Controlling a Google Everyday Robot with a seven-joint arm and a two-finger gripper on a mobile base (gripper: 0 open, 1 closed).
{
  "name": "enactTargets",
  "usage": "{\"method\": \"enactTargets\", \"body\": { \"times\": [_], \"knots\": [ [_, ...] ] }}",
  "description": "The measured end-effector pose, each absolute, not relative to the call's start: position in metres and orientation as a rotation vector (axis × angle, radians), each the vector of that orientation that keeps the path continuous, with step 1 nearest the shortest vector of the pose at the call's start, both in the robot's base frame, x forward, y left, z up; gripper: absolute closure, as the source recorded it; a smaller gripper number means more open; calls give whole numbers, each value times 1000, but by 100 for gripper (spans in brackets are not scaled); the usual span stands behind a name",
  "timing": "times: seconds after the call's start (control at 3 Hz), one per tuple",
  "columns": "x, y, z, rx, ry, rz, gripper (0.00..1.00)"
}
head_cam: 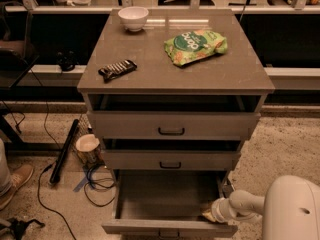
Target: Open bottom drawer
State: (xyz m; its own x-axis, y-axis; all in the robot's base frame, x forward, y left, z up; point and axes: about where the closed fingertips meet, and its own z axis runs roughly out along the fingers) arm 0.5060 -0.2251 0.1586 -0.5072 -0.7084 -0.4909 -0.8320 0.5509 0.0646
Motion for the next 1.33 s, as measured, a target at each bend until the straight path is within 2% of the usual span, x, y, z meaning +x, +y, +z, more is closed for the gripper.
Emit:
{"method": "enactTargets", "body": {
  "times": [0.67,1.33],
  "knots": [
    [475,-195,184,-1330,2315,455,100],
    [492,-177,256,-1509,2109,397,100]
  ]
}}
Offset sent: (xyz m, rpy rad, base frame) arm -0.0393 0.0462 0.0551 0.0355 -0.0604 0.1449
